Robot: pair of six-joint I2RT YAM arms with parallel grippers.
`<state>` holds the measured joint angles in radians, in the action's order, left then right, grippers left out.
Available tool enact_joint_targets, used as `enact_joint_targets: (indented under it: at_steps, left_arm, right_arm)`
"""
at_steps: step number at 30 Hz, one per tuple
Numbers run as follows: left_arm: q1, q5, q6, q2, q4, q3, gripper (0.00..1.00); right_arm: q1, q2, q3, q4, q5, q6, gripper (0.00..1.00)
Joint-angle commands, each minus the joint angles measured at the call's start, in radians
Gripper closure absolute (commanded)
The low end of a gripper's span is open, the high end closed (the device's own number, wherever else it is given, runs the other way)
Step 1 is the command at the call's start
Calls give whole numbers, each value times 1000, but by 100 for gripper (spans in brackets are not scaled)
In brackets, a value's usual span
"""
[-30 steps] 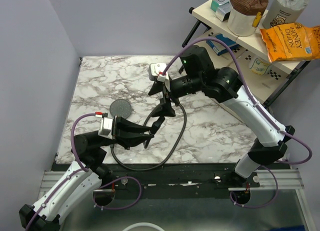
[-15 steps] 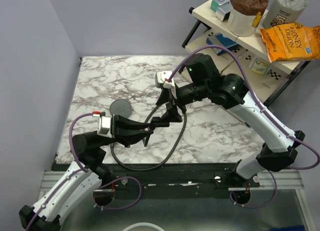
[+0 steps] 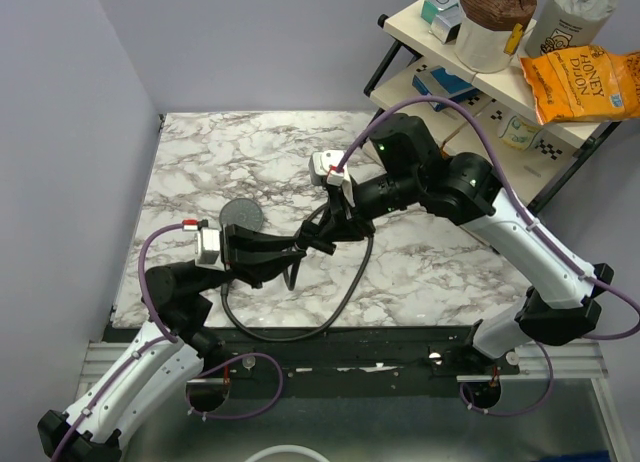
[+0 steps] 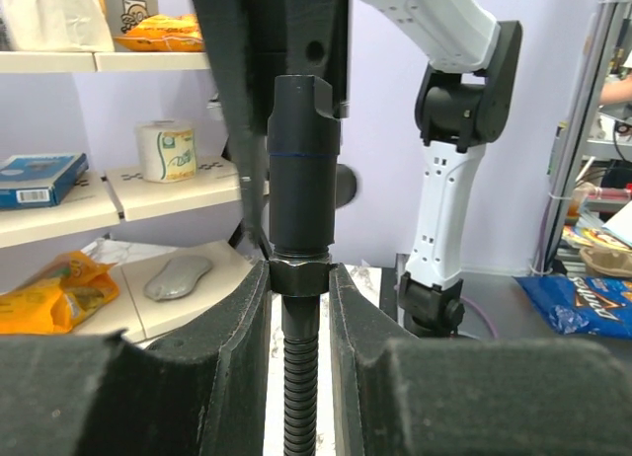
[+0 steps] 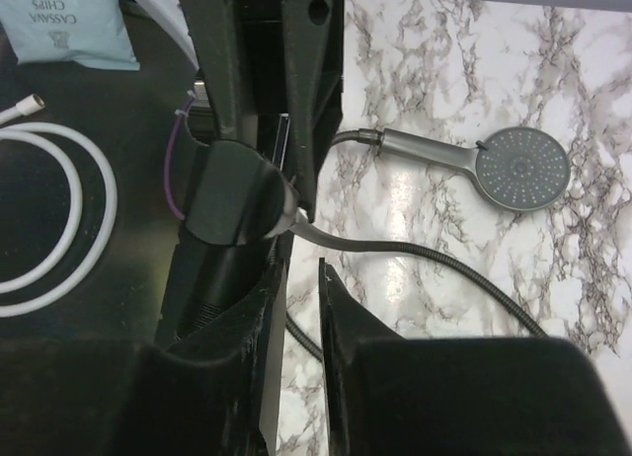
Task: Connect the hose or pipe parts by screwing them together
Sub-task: Install the adaptor on the pipeline.
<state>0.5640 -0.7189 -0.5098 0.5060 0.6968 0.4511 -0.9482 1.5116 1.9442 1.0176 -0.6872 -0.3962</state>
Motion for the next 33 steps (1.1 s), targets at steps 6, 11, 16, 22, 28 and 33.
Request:
enact_joint_targets:
  at_steps: [6, 11, 16, 22, 28, 33]
  left_arm:
    - [-7, 96, 53, 5, -6, 46, 100]
    - [-9, 107, 59, 8, -19, 49, 100]
    - [-9, 121, 60, 9, -22, 49, 100]
    - [-9, 124, 57, 11, -25, 47, 100]
    - [-9, 122, 50, 14, -29, 47, 100]
    - [-9, 110, 44, 14, -33, 46, 100]
  right_arm:
    - [-58, -14, 22, 67, 64, 25, 83]
    - [-80, -11, 24, 65, 97, 36, 83]
    - [-110, -24, 36, 41, 133, 51, 82]
    - [-156, -16, 44, -5, 169, 63, 83]
    - [-204, 9, 50, -65, 276, 66, 82]
    - [-222, 28, 51, -131, 321, 83, 83]
